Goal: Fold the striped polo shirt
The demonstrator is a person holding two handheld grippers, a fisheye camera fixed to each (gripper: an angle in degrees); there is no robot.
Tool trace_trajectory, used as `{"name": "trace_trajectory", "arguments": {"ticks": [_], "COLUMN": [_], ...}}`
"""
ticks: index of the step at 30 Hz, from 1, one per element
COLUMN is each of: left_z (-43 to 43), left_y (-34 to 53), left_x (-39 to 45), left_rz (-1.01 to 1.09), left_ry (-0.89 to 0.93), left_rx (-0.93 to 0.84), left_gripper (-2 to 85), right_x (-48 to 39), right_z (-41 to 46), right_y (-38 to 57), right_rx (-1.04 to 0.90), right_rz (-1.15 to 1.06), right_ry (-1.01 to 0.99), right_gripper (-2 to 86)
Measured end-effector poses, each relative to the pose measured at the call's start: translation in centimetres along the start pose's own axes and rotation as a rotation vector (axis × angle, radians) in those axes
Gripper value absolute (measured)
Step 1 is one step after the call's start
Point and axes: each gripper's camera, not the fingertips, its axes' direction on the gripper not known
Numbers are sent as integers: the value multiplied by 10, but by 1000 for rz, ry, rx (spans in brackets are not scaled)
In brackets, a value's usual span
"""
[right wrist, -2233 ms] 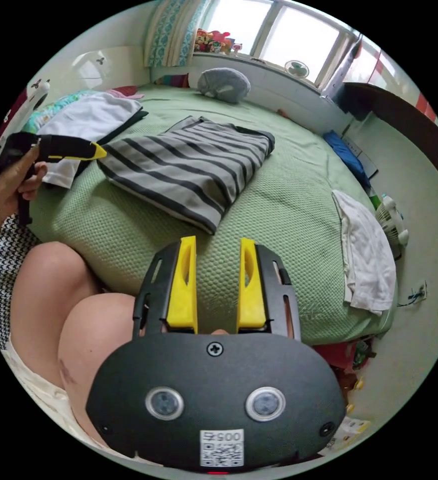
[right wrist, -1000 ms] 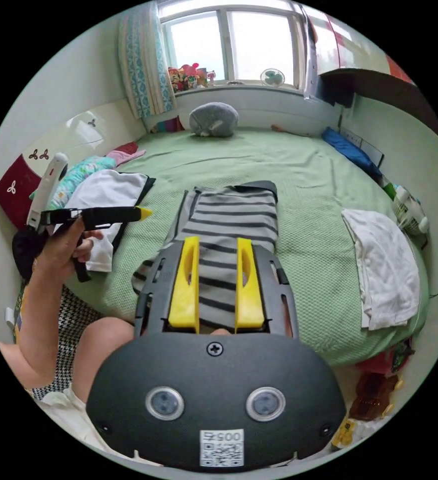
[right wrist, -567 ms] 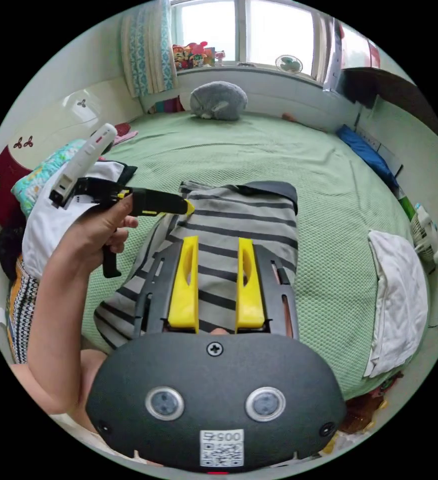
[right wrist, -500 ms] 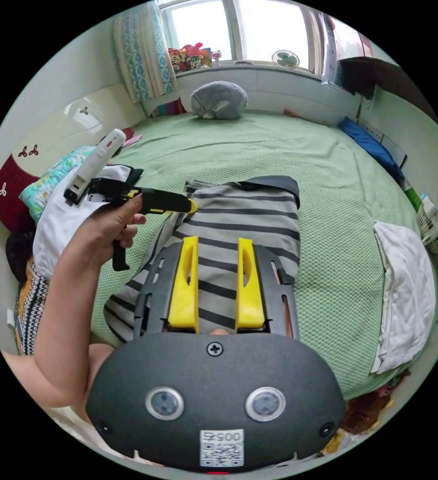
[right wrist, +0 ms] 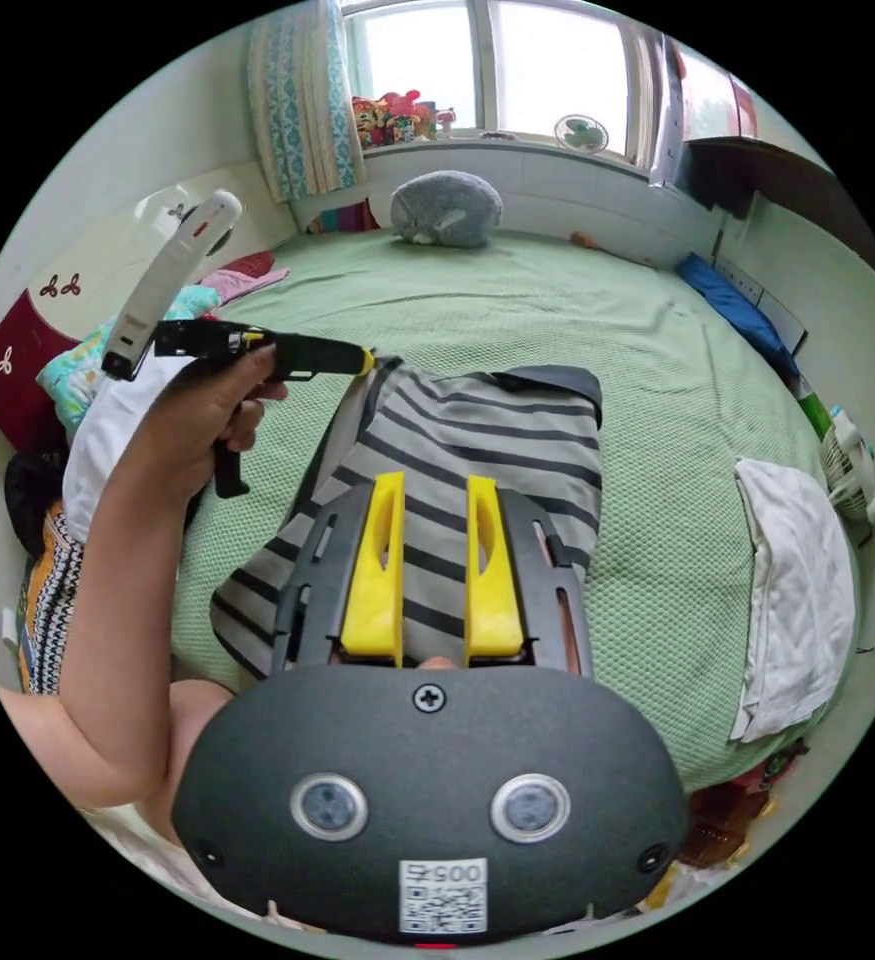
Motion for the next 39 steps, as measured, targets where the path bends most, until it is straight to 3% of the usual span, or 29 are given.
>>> {"name": "trace_trajectory", "arguments": {"ticks": [3, 9, 16, 20, 29, 39], "left_z": [-6, 42, -23, -18, 60, 68], "left_y": [-3, -1, 12, 22, 28, 40], "left_x": [5, -3, 2, 20, 66, 77], "left_rz": [6, -106, -157, -87, 52, 91], "left_ry": [-32, -70, -123, -28, -109, -144], "left_rx": [69, -92, 128, 42, -179, -143], "left_gripper": [0, 52, 48, 17, -2, -6], "right_x": [4, -4, -34, -62, -102, -87], "right_z": [2, 26, 19, 20, 55, 68], "right_y": [-4, -17, -21, -21, -11, 6], "right_rx": [-1, -133, -90, -133, -253, -206], "right_rz": [19, -21, -176, -260, -320, -228], "right_ry": [-38, -120, -163, -118, -8, -135], "right_gripper": [96, 99, 114, 79, 18, 20]}}
